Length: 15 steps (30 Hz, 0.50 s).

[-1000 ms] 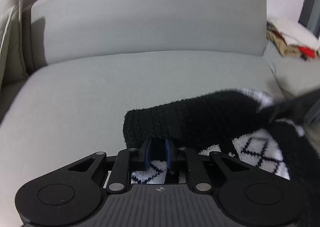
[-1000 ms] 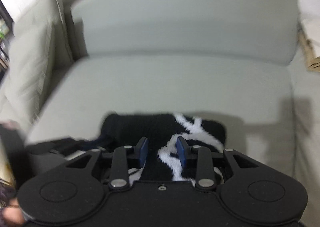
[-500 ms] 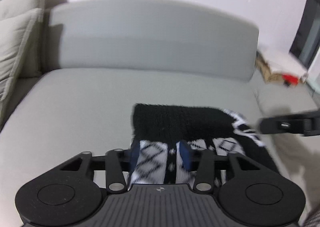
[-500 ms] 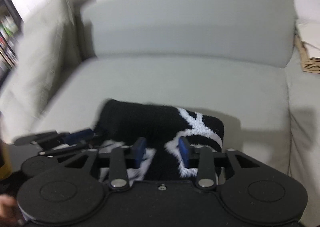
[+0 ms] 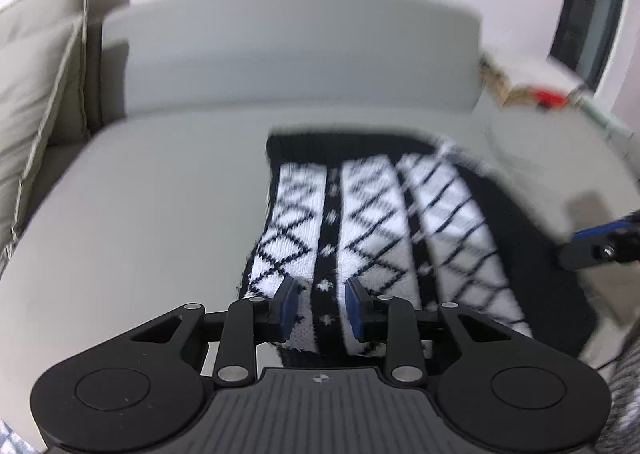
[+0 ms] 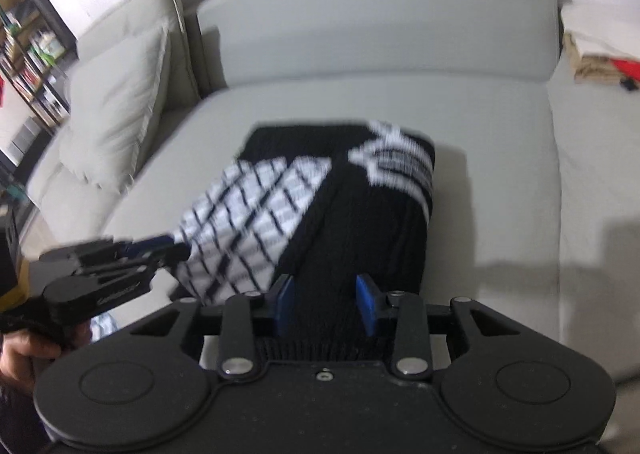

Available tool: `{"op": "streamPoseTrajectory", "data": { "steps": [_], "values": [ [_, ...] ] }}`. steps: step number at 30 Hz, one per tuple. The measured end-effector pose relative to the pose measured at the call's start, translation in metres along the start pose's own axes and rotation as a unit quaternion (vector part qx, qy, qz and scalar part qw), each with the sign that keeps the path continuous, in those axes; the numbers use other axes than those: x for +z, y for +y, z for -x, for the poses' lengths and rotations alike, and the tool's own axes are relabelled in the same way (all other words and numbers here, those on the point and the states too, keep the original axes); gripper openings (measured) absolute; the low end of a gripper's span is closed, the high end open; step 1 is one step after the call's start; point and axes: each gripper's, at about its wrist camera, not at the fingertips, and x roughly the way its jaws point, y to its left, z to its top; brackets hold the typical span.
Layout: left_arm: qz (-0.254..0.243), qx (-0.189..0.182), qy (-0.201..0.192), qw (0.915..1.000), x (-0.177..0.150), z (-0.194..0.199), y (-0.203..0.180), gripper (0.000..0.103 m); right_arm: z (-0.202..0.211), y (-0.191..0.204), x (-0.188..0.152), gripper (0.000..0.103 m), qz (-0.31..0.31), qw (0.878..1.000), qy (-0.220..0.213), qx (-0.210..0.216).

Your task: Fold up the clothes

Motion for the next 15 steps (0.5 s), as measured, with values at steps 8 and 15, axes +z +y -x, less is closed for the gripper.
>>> {"op": "streamPoseTrajectory", "data": {
  "steps": [8,15],
  "values": [
    [0.029,0.000,0.012,0.9995,-0.001,-0.003,0.014,0.031,-0.045,0.002,-0.018,0.026,0.009,0.998,0.045,-0.038],
    [0.024,0.002,-0.075,0.9969,0.021,0.047,0.017,0.032,0.021,-0.028,0.014,0.028,-0.036,0.999,-0.029,0.010]
  ]
}}
